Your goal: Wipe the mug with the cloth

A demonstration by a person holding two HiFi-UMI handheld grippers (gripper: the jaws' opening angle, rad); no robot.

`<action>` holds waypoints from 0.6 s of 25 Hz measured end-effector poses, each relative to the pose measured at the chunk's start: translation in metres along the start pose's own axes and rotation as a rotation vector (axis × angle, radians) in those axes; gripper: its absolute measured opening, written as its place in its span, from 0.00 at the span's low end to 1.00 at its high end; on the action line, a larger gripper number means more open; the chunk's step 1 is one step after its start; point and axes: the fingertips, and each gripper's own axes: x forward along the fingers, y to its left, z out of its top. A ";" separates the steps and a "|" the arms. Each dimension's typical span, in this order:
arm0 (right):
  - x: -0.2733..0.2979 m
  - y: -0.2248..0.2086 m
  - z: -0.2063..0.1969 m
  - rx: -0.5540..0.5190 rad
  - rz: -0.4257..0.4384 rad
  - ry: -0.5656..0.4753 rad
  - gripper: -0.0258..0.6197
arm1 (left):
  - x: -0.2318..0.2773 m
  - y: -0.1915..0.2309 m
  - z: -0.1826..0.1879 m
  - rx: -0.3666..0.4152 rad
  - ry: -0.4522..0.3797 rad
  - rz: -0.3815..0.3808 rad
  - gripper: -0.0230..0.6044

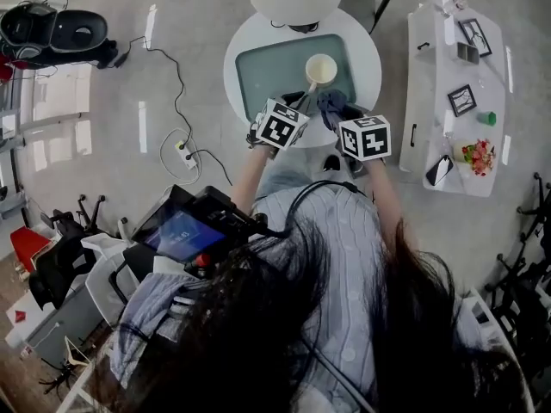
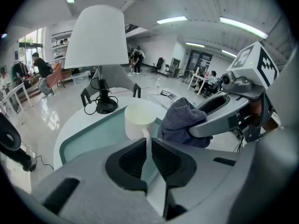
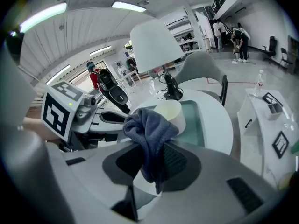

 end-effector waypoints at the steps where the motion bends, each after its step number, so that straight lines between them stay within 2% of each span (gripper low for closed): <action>1: 0.008 -0.002 0.001 0.003 -0.006 0.014 0.19 | 0.006 0.003 -0.001 0.004 0.013 -0.014 0.07; 5: 0.034 -0.010 0.003 -0.001 -0.023 0.066 0.19 | 0.023 0.015 -0.006 0.019 0.057 -0.062 0.07; 11: 0.041 -0.006 -0.006 -0.012 -0.017 0.105 0.19 | 0.028 0.004 -0.006 0.037 0.074 -0.107 0.07; 15: 0.039 -0.008 -0.009 0.001 -0.023 0.107 0.19 | 0.031 -0.003 -0.003 0.091 0.093 -0.126 0.09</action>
